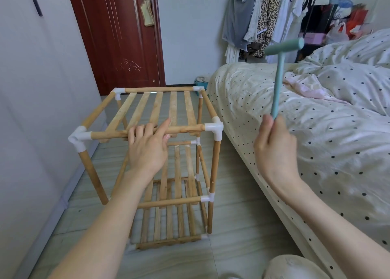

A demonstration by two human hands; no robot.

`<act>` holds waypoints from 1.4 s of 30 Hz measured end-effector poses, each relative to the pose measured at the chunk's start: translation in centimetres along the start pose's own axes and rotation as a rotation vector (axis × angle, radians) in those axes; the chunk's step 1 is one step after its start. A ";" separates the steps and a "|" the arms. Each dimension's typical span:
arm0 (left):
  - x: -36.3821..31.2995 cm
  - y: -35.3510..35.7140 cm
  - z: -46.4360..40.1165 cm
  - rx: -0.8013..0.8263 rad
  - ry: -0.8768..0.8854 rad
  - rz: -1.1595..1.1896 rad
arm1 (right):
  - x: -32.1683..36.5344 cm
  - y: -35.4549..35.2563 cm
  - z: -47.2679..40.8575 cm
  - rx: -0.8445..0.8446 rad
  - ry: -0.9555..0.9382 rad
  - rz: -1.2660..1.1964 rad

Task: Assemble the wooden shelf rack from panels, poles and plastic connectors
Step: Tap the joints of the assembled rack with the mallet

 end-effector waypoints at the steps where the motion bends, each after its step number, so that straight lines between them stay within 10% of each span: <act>1: 0.0 -0.1 0.0 -0.003 -0.005 0.007 | -0.2 0.5 0.3 0.118 0.027 0.082; 4: -0.1 -0.2 0.2 -0.005 -0.014 0.026 | -1.6 0.7 -0.8 0.334 0.128 0.211; 8: 0.0 0.0 0.1 0.008 -0.017 0.016 | -0.4 -1.0 -1.6 -0.014 -0.003 0.007; 12: -0.1 -0.1 0.3 0.015 -0.018 0.015 | -2.7 0.6 0.2 0.405 0.125 0.202; 16: -0.3 0.0 0.1 0.006 -0.014 0.017 | -1.3 -1.1 -0.9 0.038 0.031 -0.007; 20: -0.3 0.1 0.2 -0.005 -0.017 0.013 | -2.4 0.8 0.4 0.407 0.144 0.207; 24: -0.4 0.3 0.0 -0.007 -0.015 0.008 | -0.9 -0.8 -1.1 0.006 0.017 -0.072; 28: -0.1 0.1 0.2 0.001 -0.018 -0.002 | -3.2 1.6 1.4 0.451 0.101 0.232; 36: -0.2 0.1 0.1 0.006 -0.026 -0.009 | -4.2 0.9 0.3 0.241 0.800 -1.032; 42: -0.2 -0.1 0.2 0.015 -0.025 -0.005 | -3.5 4.0 3.0 0.620 0.815 -0.919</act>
Point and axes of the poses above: each hand's wrist, its own z-axis away from the middle knuckle, its own y-axis out of the palm, x = y × z, the point moved 2 cm from there along -z, towards the middle knuckle, and after that the axes turned 10 degrees about y, right-handed, at the moved point
